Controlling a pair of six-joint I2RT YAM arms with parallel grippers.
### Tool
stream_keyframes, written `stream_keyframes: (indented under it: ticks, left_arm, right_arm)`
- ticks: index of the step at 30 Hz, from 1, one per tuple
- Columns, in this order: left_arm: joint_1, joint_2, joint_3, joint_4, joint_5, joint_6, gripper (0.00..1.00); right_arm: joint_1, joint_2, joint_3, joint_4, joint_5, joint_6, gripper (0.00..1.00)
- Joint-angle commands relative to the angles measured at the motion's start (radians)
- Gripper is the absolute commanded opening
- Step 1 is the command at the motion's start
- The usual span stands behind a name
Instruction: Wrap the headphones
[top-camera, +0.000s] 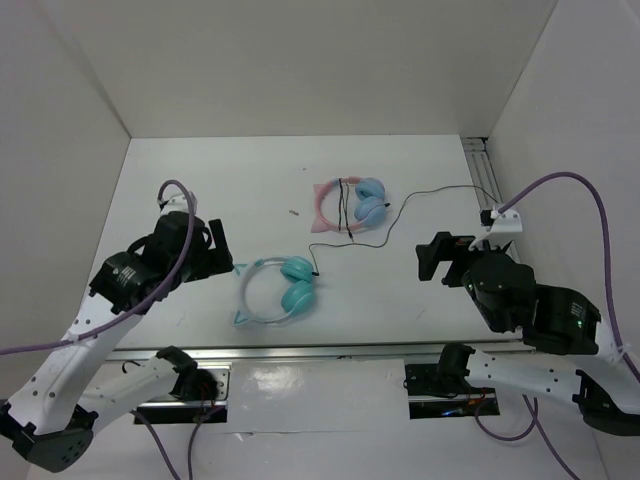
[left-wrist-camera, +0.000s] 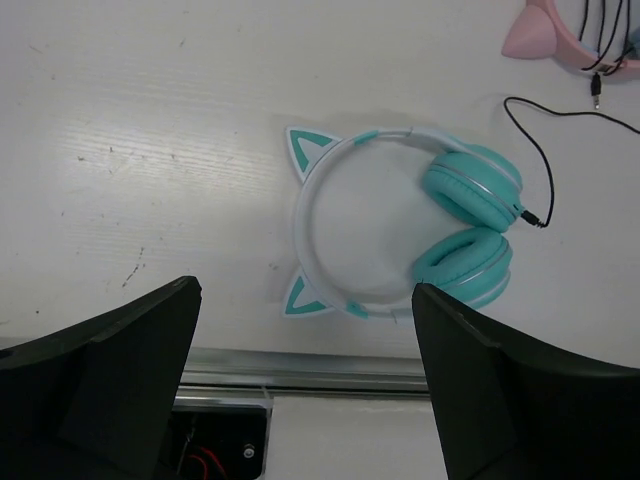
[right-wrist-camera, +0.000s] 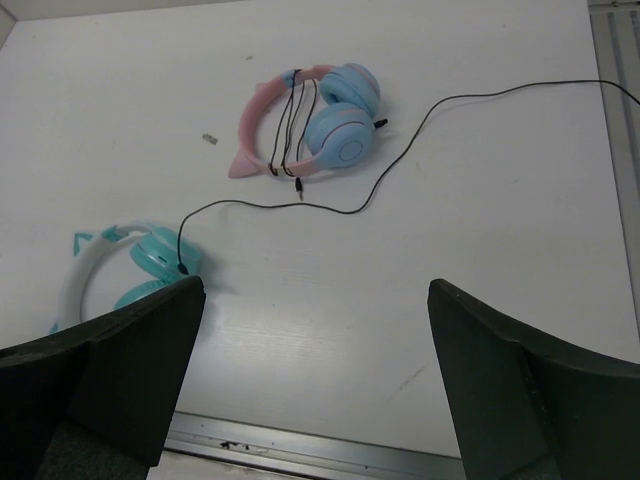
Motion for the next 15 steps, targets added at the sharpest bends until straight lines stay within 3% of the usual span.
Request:
stream_keyframes:
  ticks: [1, 4, 9, 15]
  left_arm:
    - [-0.003, -0.033, -0.015, 0.065, 0.043, 0.027, 1.00]
    - [-0.003, -0.033, -0.025, 0.088, 0.068, 0.027, 1.00]
    - [-0.003, 0.038, -0.051, 0.169, 0.232, 0.040, 1.00]
    - [-0.003, 0.167, -0.184, 0.309, 0.327, -0.100, 1.00]
  right_arm:
    - [0.010, -0.013, 0.005, -0.005, 0.066, 0.001, 1.00]
    - [0.010, -0.013, 0.005, 0.017, 0.066, -0.008, 1.00]
    - [0.010, -0.102, -0.061, 0.143, -0.006, -0.051, 1.00]
    - [0.010, -0.084, -0.098, 0.139, -0.074, -0.065, 1.00]
